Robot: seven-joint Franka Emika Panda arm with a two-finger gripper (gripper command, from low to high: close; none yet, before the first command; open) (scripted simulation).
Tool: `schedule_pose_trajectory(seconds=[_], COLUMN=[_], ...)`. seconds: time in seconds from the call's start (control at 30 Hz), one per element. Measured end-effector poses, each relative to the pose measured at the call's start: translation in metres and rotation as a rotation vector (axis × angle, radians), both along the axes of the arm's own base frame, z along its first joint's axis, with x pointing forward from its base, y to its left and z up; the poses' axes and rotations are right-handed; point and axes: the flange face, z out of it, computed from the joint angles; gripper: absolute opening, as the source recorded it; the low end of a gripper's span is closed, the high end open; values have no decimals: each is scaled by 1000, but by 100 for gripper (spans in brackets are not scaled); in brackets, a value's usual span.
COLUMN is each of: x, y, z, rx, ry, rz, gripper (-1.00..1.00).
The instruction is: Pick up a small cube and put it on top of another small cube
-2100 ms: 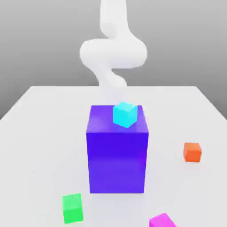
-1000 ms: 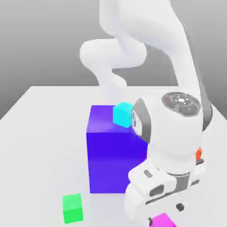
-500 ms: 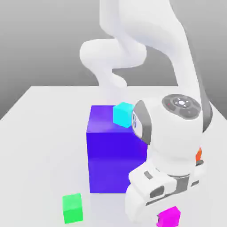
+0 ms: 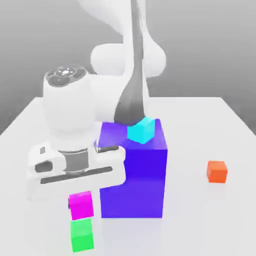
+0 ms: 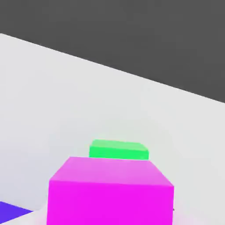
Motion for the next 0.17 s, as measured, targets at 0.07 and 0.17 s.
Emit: schedule_pose_trajectory(seconds=[0.07,0.17], x=[-2,-2], y=[-1,-1], z=[-19,-19], rx=[0,0], ry=[1,1], rz=[-2,-2], gripper=[100,100])
